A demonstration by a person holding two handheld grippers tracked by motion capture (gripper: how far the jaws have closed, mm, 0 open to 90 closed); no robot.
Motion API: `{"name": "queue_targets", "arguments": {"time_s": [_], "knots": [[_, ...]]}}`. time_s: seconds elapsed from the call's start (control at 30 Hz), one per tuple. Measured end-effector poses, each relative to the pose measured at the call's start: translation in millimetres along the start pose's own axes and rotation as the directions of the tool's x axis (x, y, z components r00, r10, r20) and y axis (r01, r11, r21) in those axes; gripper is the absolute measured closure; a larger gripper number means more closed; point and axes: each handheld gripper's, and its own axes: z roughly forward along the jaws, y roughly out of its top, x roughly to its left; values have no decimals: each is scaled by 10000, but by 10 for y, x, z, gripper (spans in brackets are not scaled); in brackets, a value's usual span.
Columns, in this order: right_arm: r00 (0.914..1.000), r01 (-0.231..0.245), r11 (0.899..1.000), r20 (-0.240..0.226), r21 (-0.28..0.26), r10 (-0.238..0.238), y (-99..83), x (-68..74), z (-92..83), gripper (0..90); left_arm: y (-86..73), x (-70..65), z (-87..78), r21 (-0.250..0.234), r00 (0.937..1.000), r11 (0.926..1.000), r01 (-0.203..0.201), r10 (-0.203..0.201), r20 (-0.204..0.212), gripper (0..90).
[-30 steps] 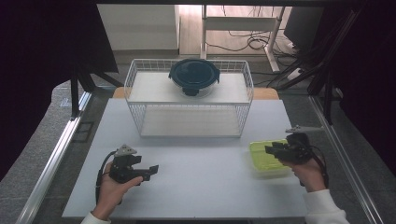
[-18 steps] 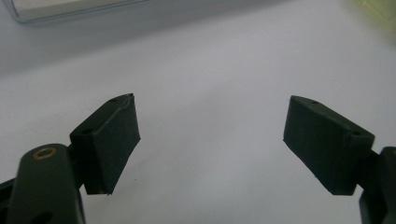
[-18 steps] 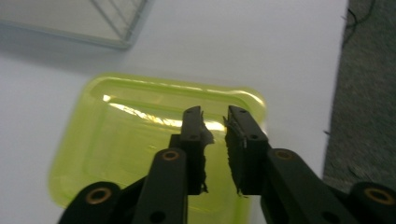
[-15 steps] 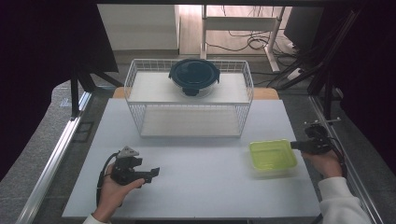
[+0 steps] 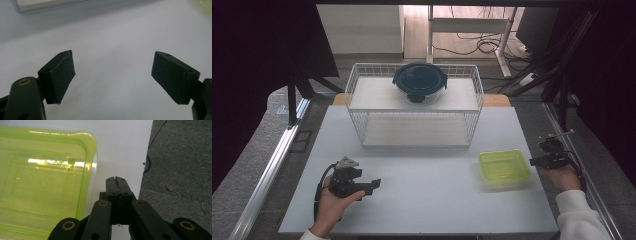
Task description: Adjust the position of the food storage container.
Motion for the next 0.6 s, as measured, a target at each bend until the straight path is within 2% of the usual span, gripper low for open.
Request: {"name": "queue_targets", "arguments": {"time_s": [0.2, 0.27, 0.37, 0.4, 0.43, 0.47, 0.5, 0.6], "knots": [[9991, 387, 9991, -160, 151, -385, 15, 49, 58, 892, -5, 19, 8, -56, 9998, 9999, 150, -150, 97, 185], [9981, 537, 9985, -318, 114, -534, 4, 109, 53, 893, -12, 17, 20, -27, 9994, 9998, 217, -216, 266, 191], [9969, 678, 9976, -402, 114, -673, -4, 146, 47, 893, -24, 20, 39, 48, 9993, 9997, 246, -247, 270, 191], [9954, 820, 9965, -502, 147, -812, -15, 203, 39, 893, -30, 24, 43, 60, 9992, 9995, 297, -298, 284, 192], [9954, 820, 9965, -502, 147, -812, -15, 203, 39, 893, -30, 24, 43, 60, 9992, 9995, 297, -298, 284, 192], [9922, 1051, 9944, -683, 96, -1042, -32, 289, 33, 892, -30, 25, 40, 32, 9990, 9995, 315, -316, 301, 192], [9922, 1051, 9944, -683, 96, -1042, -32, 289, 33, 892, -31, 26, 39, 12, 9990, 9995, 317, -317, 302, 192], [9869, 1304, 9915, -953, -33, -1301, -48, 417, 22, 893, -44, 24, 54, 78, 9988, 9993, 374, -376, 328, 191]]}}
